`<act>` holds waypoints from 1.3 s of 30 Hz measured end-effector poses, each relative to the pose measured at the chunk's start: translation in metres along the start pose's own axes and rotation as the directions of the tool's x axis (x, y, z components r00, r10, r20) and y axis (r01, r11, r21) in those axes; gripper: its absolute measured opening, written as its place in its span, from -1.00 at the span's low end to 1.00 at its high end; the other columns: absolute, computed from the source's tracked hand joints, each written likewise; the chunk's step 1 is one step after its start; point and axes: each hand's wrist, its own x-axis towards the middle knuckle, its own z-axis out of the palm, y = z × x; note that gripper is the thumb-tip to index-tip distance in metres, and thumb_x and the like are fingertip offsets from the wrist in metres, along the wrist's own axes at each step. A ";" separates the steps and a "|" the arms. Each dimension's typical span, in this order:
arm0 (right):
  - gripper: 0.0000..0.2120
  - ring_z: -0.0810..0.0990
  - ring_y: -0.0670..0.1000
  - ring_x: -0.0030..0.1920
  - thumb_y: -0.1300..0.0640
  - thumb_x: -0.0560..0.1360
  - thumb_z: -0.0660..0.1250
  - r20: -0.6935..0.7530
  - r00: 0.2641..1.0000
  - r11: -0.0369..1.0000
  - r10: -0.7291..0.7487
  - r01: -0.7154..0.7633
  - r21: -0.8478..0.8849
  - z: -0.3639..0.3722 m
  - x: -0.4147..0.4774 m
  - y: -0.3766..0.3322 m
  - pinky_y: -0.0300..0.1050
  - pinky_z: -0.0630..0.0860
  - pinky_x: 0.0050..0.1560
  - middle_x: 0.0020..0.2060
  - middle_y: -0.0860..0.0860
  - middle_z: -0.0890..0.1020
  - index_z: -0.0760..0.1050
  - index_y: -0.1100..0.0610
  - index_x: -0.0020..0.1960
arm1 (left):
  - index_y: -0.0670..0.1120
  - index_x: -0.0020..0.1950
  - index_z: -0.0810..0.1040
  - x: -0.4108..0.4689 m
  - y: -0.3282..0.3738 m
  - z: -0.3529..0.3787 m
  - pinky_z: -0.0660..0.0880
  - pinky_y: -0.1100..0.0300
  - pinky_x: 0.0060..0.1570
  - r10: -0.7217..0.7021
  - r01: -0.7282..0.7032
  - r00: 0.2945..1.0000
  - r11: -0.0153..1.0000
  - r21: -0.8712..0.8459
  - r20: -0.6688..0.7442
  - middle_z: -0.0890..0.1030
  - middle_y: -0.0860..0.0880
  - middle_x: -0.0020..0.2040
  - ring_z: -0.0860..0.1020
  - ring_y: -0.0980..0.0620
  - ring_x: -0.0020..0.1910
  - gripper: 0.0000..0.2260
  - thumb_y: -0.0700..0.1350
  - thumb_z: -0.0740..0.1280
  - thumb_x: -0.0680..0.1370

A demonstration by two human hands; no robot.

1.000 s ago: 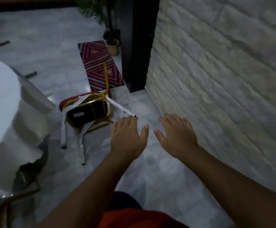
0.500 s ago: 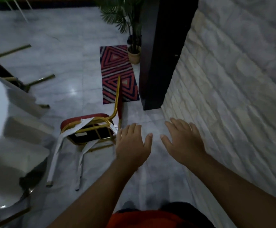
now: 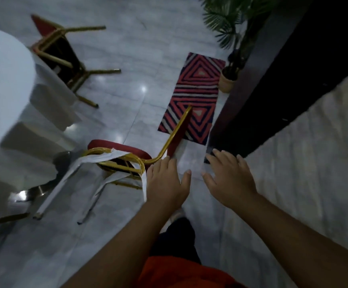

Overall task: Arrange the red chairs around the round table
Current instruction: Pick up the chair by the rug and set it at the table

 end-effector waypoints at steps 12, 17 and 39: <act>-0.37 0.13 0.05 0.57 -0.15 0.59 0.18 0.112 0.977 0.981 -0.180 0.187 -0.057 -0.034 0.270 0.043 0.13 0.04 0.57 0.58 0.03 0.21 0.12 -0.02 0.60 | -0.07 0.38 0.43 0.230 0.019 0.011 0.27 0.02 0.39 -0.146 0.147 0.989 0.988 -0.044 0.030 0.51 -0.04 0.32 0.43 -0.08 0.35 -0.52 0.18 0.24 0.56; -0.37 0.17 0.09 0.55 -0.11 0.56 0.27 0.205 0.939 0.952 -0.276 0.296 -0.074 -0.003 0.386 0.057 0.11 0.10 0.54 0.55 0.05 0.26 0.17 0.00 0.57 | -0.05 0.38 0.42 0.315 0.014 0.041 0.24 0.02 0.39 -0.274 0.279 0.960 0.954 -0.113 0.062 0.49 -0.03 0.33 0.41 -0.07 0.36 -0.55 0.16 0.25 0.58; -0.38 0.34 0.20 0.45 0.13 0.44 0.50 0.533 0.560 0.715 -0.634 0.688 0.128 0.310 0.717 0.171 0.28 0.08 0.53 0.41 0.14 0.46 0.40 0.06 0.46 | -0.04 0.39 0.36 0.555 -0.066 0.382 0.38 -0.12 0.29 -0.491 0.561 0.817 0.797 -0.223 0.301 0.49 -0.08 0.33 0.44 -0.13 0.31 -0.57 0.13 0.28 0.60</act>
